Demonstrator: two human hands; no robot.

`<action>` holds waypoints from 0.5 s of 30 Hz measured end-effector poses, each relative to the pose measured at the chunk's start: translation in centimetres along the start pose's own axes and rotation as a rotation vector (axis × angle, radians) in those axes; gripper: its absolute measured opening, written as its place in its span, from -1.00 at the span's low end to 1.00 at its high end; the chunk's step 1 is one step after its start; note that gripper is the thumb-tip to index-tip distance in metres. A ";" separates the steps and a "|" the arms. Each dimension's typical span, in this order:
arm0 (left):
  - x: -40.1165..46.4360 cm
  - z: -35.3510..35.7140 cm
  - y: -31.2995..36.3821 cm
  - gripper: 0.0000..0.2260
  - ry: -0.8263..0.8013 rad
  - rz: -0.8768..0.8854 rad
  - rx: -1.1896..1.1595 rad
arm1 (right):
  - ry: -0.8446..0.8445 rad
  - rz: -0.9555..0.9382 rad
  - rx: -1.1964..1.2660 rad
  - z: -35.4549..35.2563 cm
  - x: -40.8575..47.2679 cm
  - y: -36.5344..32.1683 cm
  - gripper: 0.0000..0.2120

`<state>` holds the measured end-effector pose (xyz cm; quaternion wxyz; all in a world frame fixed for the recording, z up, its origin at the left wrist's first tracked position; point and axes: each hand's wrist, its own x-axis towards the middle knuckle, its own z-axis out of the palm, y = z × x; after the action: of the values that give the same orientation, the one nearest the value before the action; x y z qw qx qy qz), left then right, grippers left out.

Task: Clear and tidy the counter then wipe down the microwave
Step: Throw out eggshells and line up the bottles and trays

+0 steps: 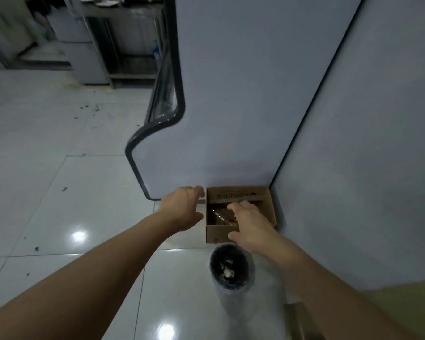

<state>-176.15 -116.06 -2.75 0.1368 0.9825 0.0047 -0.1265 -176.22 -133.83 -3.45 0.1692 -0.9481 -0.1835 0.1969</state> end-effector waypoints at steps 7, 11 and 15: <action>-4.9 -7.5 -1.1 -0.58 0.109 -0.109 0.005 | -0.022 -0.154 -0.064 -5.7 -0.7 -6.3 -0.44; -7.5 -11.1 -3.6 -0.58 0.167 -0.184 0.012 | -0.002 -0.229 -0.094 -8.1 -0.3 -11.0 -0.43; -9.9 -14.8 -7.0 -0.57 0.242 -0.249 0.014 | 0.032 -0.303 -0.144 -9.8 0.3 -16.5 -0.37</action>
<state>-182.42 -105.06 11.58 0.1115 0.9833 0.1419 -0.0231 -176.31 -121.64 11.44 0.1314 -0.9224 -0.3351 0.1402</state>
